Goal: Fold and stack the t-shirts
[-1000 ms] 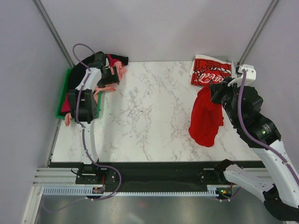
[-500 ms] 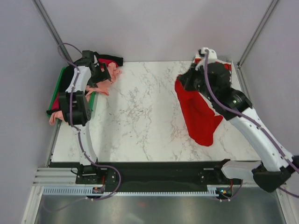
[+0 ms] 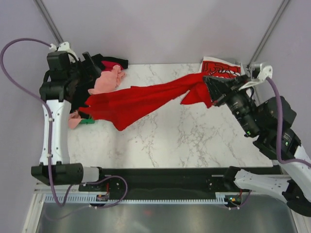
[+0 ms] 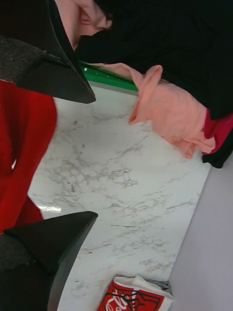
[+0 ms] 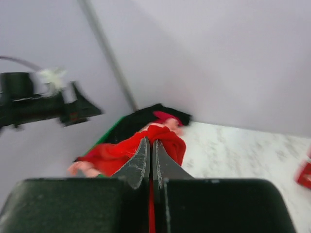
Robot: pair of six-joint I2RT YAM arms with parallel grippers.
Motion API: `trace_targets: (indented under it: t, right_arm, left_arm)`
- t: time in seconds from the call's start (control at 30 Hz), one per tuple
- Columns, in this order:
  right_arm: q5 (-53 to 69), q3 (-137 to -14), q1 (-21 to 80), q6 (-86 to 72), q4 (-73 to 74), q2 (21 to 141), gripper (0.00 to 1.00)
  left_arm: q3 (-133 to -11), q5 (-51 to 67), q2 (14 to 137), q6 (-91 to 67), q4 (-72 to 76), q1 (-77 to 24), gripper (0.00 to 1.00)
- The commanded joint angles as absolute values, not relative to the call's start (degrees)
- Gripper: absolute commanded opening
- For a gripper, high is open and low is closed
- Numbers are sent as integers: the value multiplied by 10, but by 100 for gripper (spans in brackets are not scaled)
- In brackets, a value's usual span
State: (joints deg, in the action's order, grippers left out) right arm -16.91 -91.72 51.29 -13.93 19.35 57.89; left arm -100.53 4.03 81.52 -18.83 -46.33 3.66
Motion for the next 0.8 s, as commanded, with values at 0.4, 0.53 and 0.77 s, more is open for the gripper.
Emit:
trace_targets:
  t: [0.4, 0.53, 0.77]
  right_arm:
    - [-396, -456, 391, -478, 386, 490, 95]
    - [-329, -411, 390, -483, 342, 475, 91]
    - [-289, -377, 381, -480, 317, 520, 87]
  left_arm:
    - [-565, 34, 557, -221, -461, 37, 100]
    - [-534, 60, 561, -235, -437, 38, 92]
    - [-463, 106, 588, -279, -360, -36, 74]
